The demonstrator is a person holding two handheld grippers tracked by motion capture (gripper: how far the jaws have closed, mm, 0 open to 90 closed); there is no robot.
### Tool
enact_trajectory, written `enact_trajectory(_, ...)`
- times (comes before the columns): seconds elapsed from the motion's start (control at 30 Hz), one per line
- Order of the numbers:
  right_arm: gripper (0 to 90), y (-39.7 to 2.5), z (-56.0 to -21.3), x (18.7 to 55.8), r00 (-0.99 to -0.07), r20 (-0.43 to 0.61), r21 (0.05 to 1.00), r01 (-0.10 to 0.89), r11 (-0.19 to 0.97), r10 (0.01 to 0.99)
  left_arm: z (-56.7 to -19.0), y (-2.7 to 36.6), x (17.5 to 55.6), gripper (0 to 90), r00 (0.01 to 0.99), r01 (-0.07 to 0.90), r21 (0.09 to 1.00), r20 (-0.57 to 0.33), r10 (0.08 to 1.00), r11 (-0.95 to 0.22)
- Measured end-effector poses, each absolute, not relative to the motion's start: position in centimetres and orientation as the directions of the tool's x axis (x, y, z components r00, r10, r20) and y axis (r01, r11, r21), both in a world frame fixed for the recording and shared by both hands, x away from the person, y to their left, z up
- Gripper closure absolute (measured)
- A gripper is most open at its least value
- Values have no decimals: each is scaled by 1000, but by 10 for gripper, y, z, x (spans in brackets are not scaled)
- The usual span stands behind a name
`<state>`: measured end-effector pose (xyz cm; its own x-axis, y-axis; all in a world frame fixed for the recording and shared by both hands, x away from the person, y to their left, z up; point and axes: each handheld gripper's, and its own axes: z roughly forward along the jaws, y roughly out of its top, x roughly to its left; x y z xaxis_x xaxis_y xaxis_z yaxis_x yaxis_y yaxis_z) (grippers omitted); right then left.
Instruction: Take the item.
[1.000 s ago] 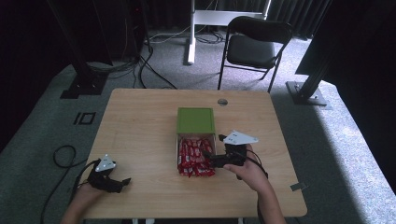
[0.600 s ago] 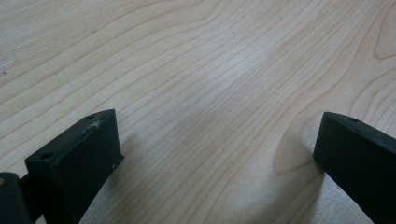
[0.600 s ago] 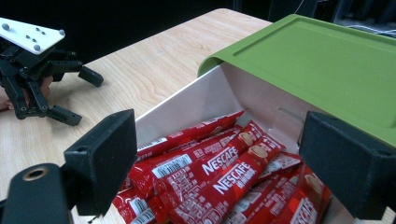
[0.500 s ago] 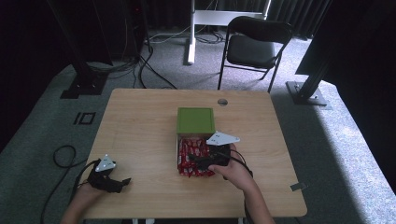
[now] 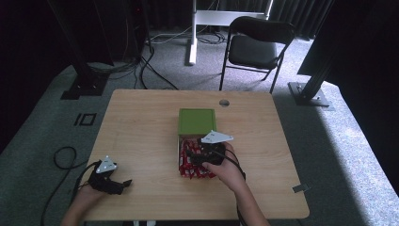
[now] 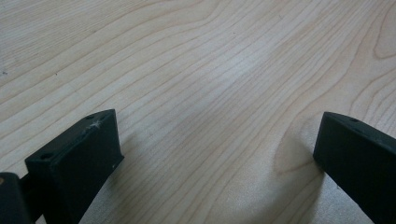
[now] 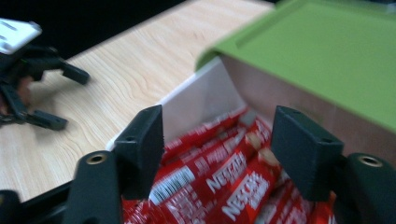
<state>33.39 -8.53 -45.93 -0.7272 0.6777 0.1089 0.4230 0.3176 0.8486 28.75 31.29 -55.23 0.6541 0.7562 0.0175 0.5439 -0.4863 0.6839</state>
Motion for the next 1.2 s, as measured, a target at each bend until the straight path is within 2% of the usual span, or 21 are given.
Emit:
enact_trajectory(0.07,405,-84,-460,335,-726,105,844,427,325,680,-552,313,288,15,654,544,684,18,756,-486)
enact_trajectory(0.13,481,-80,-462,335,-715,46,833,413,368,698,-552,313,288,15,655,543,684,19,756,-488)
enact_trajectory(0.17,480,-79,-463,335,-714,40,829,414,375,699,-552,313,288,15,654,543,684,19,756,-487)
enact_trajectory(0.27,503,-76,-466,335,-705,84,827,443,345,704,-552,313,287,15,654,544,684,17,757,-485)
enact_trajectory(0.47,591,-70,-469,335,-691,73,809,463,362,719,-552,313,287,15,653,544,685,17,757,-485)
enact_trajectory(0.53,607,-68,-472,336,-685,112,798,494,345,720,-552,313,287,15,653,544,685,17,757,-485)
enact_trajectory(0.73,637,-63,-478,337,-652,98,772,526,357,752,-552,313,287,15,654,545,684,17,756,-486)
enact_trajectory(0.93,623,-62,-483,339,-618,84,763,544,348,781,-552,313,287,15,654,545,684,17,757,-486)
enact_trajectory(1.2,623,-53,-486,340,-612,20,752,531,391,791,-552,313,287,15,654,545,683,17,756,-486)
